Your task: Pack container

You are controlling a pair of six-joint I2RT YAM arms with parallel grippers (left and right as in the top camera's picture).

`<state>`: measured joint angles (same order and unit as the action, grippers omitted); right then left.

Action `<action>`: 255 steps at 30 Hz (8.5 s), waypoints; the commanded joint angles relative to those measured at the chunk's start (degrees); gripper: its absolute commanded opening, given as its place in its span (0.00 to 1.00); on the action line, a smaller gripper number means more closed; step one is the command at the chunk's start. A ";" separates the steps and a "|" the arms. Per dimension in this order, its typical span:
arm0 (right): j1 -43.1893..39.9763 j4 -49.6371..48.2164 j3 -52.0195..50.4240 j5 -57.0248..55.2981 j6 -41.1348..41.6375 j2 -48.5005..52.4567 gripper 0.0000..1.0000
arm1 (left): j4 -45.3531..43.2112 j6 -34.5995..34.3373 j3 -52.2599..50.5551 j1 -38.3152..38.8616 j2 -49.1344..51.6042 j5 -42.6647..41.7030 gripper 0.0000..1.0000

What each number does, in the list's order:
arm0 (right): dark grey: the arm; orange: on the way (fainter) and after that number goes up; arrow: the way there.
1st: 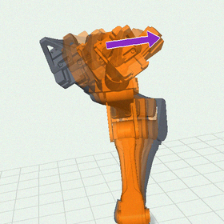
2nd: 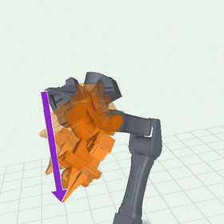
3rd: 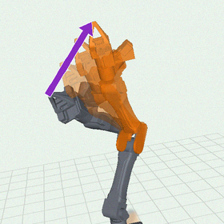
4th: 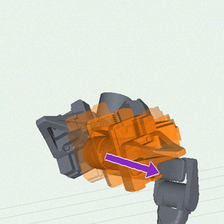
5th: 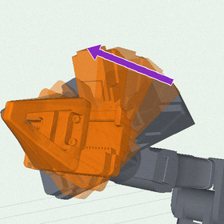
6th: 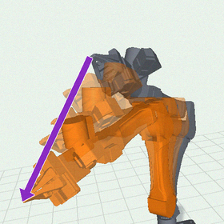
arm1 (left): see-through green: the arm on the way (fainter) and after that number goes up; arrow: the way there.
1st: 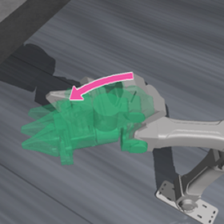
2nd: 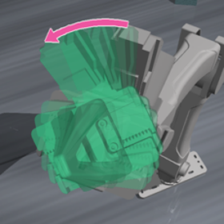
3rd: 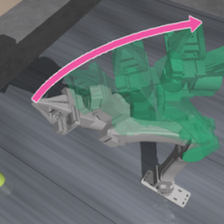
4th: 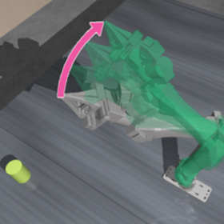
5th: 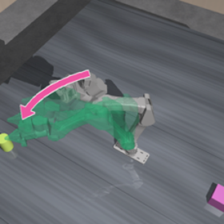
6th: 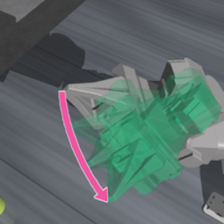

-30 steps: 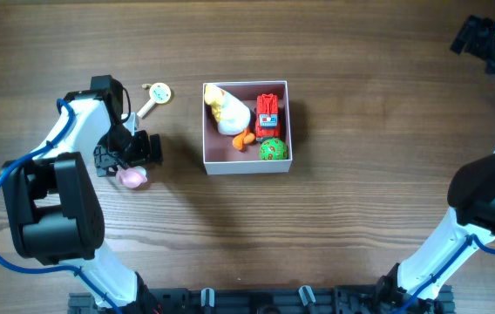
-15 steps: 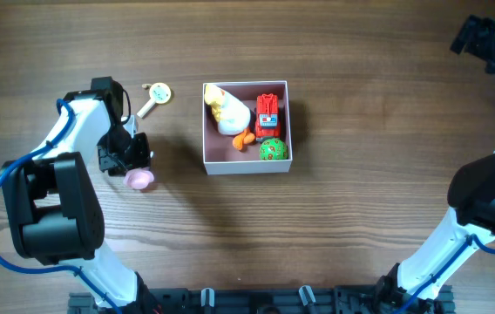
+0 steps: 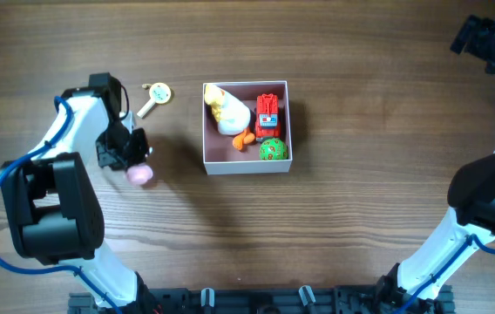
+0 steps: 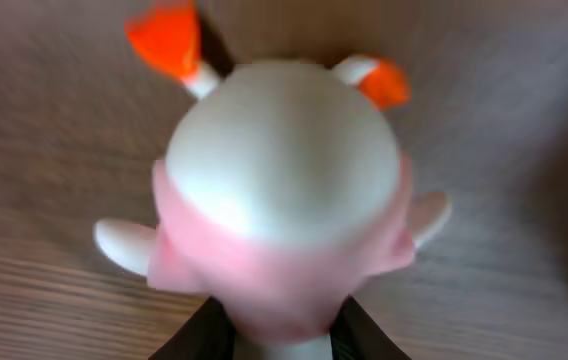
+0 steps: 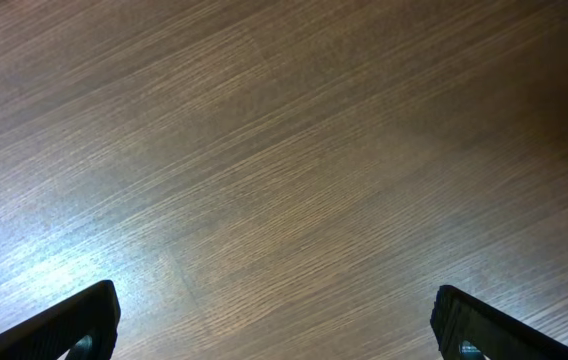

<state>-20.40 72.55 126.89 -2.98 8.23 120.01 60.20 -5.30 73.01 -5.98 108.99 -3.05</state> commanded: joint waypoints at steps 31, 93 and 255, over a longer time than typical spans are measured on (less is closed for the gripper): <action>0.28 -0.13 0.11 0.48 -0.57 0.20 1.00 | 8.87 6.40 37.48 24.33 0.09 -10.84 0.37; 0.28 -0.13 0.11 0.48 -0.59 0.20 1.00 | 36.30 -28.68 20.65 -0.31 -20.98 15.37 1.00; 0.28 -0.13 0.11 0.48 -0.57 0.20 1.00 | 8.96 16.06 26.18 30.47 2.10 -11.63 0.25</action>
<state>-20.40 72.53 126.89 -2.98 8.23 120.01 68.58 9.85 99.24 24.47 109.49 -14.63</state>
